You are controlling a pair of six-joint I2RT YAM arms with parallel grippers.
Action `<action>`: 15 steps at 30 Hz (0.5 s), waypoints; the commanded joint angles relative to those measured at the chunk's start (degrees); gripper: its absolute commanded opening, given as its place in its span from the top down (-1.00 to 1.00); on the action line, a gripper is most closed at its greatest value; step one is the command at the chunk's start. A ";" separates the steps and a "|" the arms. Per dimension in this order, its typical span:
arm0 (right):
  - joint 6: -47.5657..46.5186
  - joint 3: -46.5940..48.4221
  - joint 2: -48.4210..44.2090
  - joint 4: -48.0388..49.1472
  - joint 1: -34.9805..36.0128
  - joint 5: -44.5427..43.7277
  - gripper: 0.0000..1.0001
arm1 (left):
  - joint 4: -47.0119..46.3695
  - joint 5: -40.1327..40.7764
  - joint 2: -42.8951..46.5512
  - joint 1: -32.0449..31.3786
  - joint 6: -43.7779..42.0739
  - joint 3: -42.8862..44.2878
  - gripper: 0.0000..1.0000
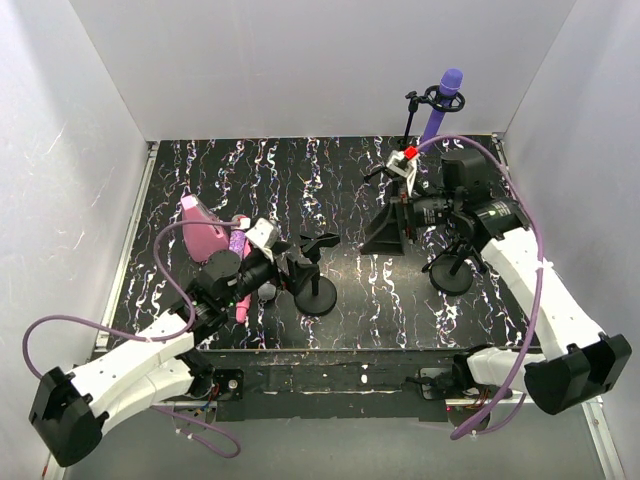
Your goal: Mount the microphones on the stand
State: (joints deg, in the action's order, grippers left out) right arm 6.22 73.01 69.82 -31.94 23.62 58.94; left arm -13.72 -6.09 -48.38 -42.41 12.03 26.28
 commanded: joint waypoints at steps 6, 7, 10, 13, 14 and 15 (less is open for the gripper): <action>-24.67 0.38 -5.48 -11.83 -4.98 -2.25 -0.82 | 27.41 11.09 6.54 0.31 2.38 7.81 -0.96; -24.76 -0.23 -5.92 -11.74 -5.77 -1.20 -0.82 | 29.08 12.31 6.63 0.31 3.51 8.60 -0.96; -23.89 -2.34 -7.33 -10.78 -7.44 2.57 -0.82 | 35.23 16.79 5.76 0.40 6.41 11.85 -0.96; -23.09 -4.54 -8.12 -9.46 -7.88 3.55 -0.82 | 41.12 21.99 3.21 0.40 8.88 16.33 -0.96; -23.09 -5.16 -8.21 -9.19 -7.97 3.47 -0.81 | 42.53 22.95 2.33 0.49 9.23 17.47 -0.96; -23.09 -5.68 -8.38 -8.93 -7.97 3.47 -0.81 | 43.50 23.57 1.28 0.49 9.32 18.53 -0.96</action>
State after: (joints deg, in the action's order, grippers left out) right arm -15.57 69.14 62.52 -42.04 15.94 59.88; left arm 21.19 10.37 -44.82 -42.30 18.39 39.68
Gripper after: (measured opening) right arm 0.907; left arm 0.981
